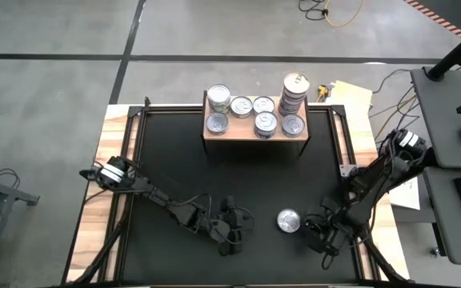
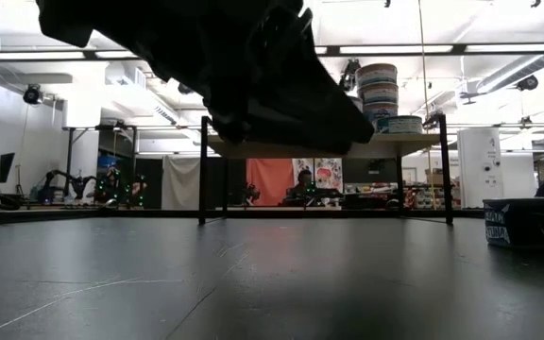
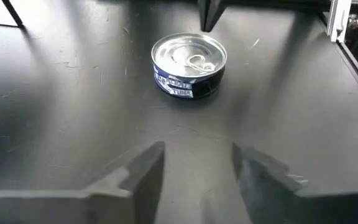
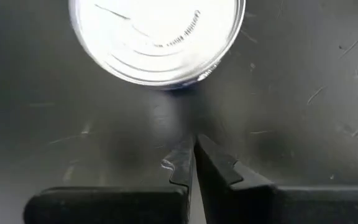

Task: Stack canned seafood by type on shelf
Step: Stack the blue tuna can on top of the blue tuna can on the shelf

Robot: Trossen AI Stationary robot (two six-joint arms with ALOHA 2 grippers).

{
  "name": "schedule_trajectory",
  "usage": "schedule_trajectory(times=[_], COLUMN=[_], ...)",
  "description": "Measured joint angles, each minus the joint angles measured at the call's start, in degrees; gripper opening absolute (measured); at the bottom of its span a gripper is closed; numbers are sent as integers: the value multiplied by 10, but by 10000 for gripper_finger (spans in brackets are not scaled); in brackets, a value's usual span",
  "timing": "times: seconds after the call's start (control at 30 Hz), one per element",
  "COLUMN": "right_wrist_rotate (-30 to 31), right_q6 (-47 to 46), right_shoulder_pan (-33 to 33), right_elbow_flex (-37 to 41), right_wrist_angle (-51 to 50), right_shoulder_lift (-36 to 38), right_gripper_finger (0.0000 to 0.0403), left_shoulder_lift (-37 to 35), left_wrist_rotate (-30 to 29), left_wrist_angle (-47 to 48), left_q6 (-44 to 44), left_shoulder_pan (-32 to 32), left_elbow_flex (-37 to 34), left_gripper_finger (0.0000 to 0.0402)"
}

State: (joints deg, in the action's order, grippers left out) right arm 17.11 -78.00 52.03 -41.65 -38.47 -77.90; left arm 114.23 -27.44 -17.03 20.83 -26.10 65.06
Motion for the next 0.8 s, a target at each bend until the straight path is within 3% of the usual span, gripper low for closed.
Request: schedule_trajectory(times=[0.3, 0.53, 0.8], right_wrist_rotate=[21, 87, 132], right_q6=[1, 7, 18], right_shoulder_pan=[0, -2, -7], right_elbow_flex=[-23, -42, -47], right_wrist_angle=[3, 5, 15], right_shoulder_lift=[-77, -97, -99], right_gripper_finger=[9, 9, 9], left_shoulder_lift=[2, 2, 2], left_wrist_rotate=[0, -17, -63], left_wrist_angle=[-1, -1, -2], left_q6=[-14, -9, 6], left_shoulder_pan=[2, 4, 7], left_elbow_flex=[0, 0, 0], left_gripper_finger=[10, 30, 20])
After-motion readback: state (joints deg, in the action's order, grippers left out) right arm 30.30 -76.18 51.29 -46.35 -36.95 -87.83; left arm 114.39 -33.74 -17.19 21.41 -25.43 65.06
